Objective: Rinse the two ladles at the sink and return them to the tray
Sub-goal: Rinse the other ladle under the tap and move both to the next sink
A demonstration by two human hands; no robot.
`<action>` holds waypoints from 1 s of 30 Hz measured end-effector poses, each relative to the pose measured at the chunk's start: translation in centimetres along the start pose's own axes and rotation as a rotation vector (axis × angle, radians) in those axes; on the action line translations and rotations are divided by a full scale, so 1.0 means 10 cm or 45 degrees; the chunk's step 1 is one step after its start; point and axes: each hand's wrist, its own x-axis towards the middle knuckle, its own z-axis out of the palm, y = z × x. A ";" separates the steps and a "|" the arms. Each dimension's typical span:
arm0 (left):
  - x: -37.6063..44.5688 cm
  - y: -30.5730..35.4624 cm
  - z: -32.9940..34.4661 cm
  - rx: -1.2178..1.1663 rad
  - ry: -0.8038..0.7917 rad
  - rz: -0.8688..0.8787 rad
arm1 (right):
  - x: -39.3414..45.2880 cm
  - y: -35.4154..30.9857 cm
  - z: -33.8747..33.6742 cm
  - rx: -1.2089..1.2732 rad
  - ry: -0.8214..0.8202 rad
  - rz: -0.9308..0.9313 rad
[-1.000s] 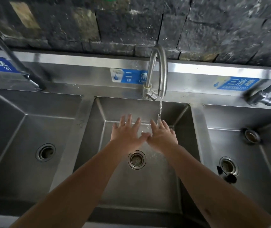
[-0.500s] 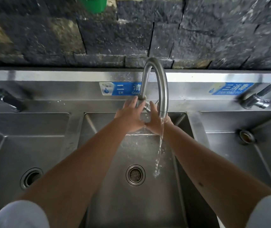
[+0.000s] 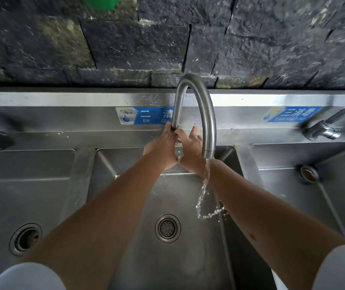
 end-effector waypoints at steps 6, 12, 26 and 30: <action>-0.01 -0.01 0.01 -0.041 -0.065 -0.001 | -0.02 0.09 -0.19 -0.175 -0.233 -0.073; -0.01 0.04 -0.14 -0.051 -0.172 -0.036 | -0.05 0.06 -0.39 -0.389 -0.597 0.074; -1.29 0.37 0.14 0.160 -0.111 -0.003 | -1.16 -0.24 -0.72 -0.294 -0.521 0.170; -1.72 0.37 0.34 0.181 -0.113 -0.044 | -1.65 -0.27 -0.76 -0.359 -0.597 0.183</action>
